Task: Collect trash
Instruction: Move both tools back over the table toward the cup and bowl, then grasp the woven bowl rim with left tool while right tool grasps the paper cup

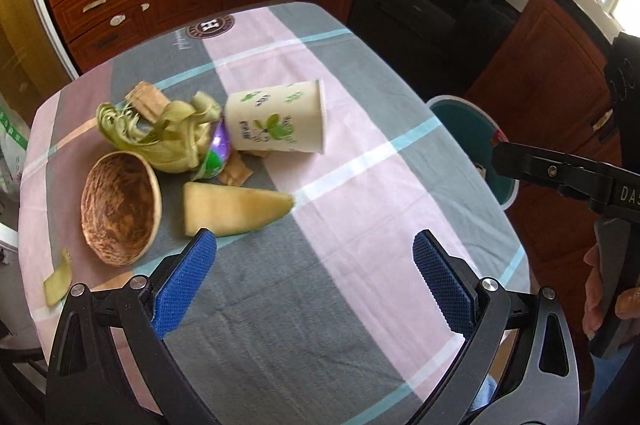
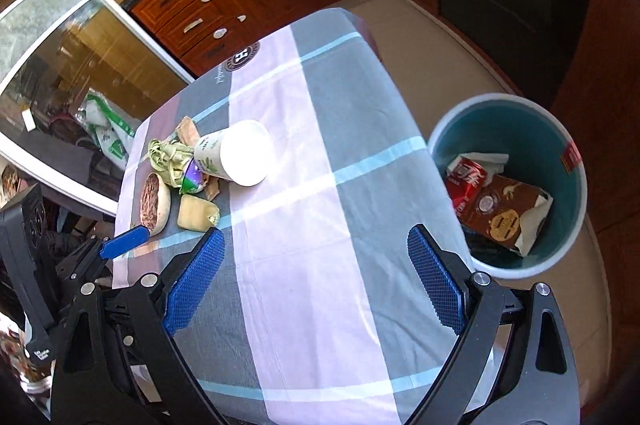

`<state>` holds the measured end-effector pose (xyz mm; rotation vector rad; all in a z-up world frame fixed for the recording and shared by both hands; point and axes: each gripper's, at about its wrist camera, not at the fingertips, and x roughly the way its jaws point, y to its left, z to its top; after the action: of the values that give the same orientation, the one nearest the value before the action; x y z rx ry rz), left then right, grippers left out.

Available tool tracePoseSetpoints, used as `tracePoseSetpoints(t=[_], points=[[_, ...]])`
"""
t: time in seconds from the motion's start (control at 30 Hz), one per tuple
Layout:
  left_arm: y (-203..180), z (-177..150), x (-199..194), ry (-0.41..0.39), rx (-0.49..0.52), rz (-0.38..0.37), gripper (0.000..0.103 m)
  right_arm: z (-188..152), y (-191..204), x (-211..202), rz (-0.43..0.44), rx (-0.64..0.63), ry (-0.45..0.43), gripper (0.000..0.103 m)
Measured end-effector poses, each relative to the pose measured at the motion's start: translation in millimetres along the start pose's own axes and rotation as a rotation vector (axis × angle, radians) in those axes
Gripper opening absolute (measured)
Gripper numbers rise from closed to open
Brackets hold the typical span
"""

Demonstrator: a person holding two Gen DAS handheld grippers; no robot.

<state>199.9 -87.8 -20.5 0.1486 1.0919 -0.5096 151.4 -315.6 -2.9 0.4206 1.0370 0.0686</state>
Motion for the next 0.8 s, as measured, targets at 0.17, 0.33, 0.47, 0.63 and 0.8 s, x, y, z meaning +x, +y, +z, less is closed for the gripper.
tracePoseSetpoints(t=[0.17,0.33,0.47,0.63,0.8], points=[[57,-9,-3,-0.001,-0.051,0.026,0.099,7,31,29,0.008,-0.052,0.056,0.089],[107,-11,-7,-0.006,-0.084,0.071,0.099,17,54,57,0.032,-0.059,0.101,0.089],[142,-9,-2,0.001,-0.104,0.117,0.099,28,70,74,0.033,-0.091,0.115,0.089],[179,-1,14,0.028,-0.104,0.159,0.099,45,80,92,0.04,-0.106,0.119,0.083],[197,11,33,0.045,-0.089,0.155,0.097,55,83,110,0.035,-0.1,0.126,0.075]])
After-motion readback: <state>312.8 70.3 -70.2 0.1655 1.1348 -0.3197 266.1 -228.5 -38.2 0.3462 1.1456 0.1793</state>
